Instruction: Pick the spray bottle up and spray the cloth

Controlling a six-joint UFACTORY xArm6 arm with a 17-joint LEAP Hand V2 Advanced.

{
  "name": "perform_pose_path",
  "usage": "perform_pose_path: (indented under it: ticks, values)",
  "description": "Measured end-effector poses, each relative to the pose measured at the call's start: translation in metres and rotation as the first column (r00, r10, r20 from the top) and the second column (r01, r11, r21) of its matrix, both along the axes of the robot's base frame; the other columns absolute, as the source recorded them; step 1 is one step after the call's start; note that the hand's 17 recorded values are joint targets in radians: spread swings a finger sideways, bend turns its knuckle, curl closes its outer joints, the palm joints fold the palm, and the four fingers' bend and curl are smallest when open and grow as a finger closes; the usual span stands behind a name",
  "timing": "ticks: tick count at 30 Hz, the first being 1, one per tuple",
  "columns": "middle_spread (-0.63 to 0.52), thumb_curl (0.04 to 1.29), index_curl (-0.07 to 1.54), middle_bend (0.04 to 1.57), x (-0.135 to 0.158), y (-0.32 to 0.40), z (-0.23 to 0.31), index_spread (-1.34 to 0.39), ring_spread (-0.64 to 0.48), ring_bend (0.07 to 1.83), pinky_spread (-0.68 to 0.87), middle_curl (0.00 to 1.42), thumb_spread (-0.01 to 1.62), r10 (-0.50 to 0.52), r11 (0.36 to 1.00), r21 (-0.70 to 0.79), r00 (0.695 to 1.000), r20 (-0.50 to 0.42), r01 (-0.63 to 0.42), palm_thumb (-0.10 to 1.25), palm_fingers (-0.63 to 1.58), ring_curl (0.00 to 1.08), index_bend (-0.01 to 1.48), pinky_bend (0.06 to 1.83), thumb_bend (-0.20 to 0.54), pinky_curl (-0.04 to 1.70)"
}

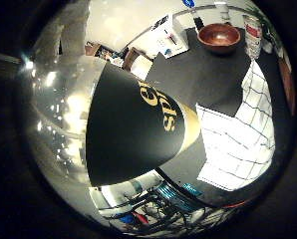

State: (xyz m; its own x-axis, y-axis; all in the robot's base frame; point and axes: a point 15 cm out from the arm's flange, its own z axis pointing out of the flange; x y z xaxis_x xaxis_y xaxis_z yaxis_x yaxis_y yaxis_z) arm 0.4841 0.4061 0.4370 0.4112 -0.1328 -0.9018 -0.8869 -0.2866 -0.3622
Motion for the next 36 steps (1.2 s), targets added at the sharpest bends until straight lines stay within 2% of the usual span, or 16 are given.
perform_pose_path:
  ticks: [18, 26, 36]
  values:
    - [-0.18, 0.47, 0.85, 1.31, 0.023, 0.047, -0.067, -0.24, -0.26, 1.33, -0.15, 0.89, 1.36, 0.004, 1.000, 0.013, 1.000, 0.006, -0.005, 0.99, 1.09, 0.92, 1.14, 1.05, -0.007, 1.50]
    - [-0.18, 0.48, 0.85, 1.31, 0.028, 0.062, -0.077, -0.24, -0.26, 1.33, -0.15, 0.89, 1.35, -0.016, 1.000, 0.000, 0.999, 0.045, 0.016, 0.98, 1.09, 0.92, 1.14, 1.05, -0.007, 1.50]
    - [-0.18, 0.48, 0.85, 1.30, 0.030, 0.063, -0.092, -0.24, -0.26, 1.32, -0.15, 0.90, 1.34, -0.015, 1.000, -0.011, 1.000, 0.027, 0.016, 0.97, 1.09, 0.92, 1.14, 1.05, -0.008, 1.49]
